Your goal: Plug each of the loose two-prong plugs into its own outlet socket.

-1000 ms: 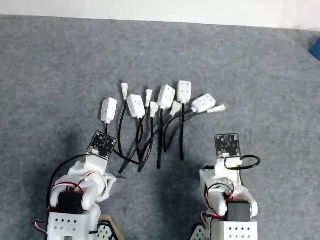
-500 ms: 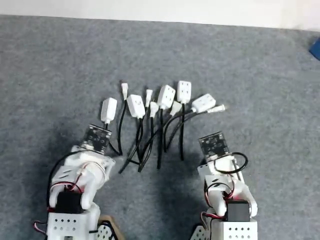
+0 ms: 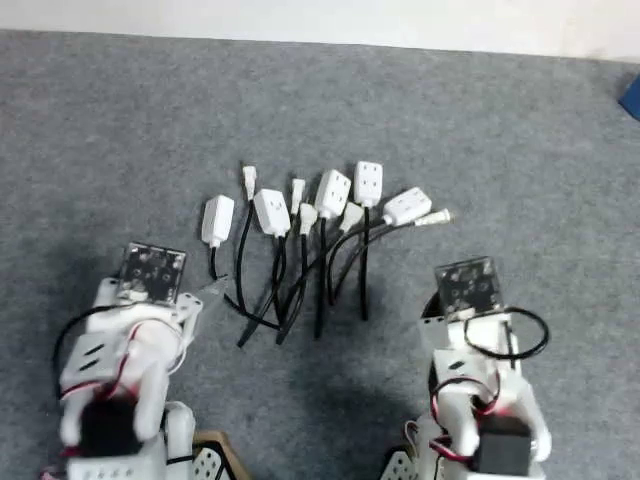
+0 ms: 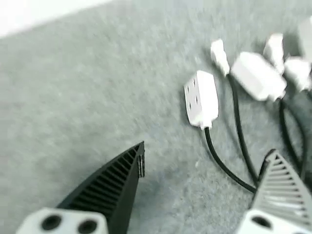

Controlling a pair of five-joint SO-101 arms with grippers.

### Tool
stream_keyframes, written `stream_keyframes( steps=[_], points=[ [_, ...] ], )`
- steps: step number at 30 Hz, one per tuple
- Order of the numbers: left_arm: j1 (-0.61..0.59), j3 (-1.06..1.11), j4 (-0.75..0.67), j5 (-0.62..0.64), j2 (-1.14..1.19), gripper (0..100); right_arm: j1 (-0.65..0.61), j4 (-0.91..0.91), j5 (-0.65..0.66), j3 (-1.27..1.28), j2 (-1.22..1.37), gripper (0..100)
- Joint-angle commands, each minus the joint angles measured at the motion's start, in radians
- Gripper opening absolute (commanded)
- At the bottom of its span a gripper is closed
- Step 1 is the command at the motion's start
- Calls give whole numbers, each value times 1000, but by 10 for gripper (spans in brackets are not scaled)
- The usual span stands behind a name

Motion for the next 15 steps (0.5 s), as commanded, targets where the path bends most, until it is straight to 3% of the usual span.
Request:
stream_keyframes(
  steps=[1,9,15],
  points=[
    [24,-395,195,-6,114,369,13,35,-55,-317,302,85],
    [171,-984,411,44,754,369,-42,189,-250,-938,1001,85],
    [297,-1330,516,69,1372,369,-124,203,-290,-1150,1363,85]
  ],
)
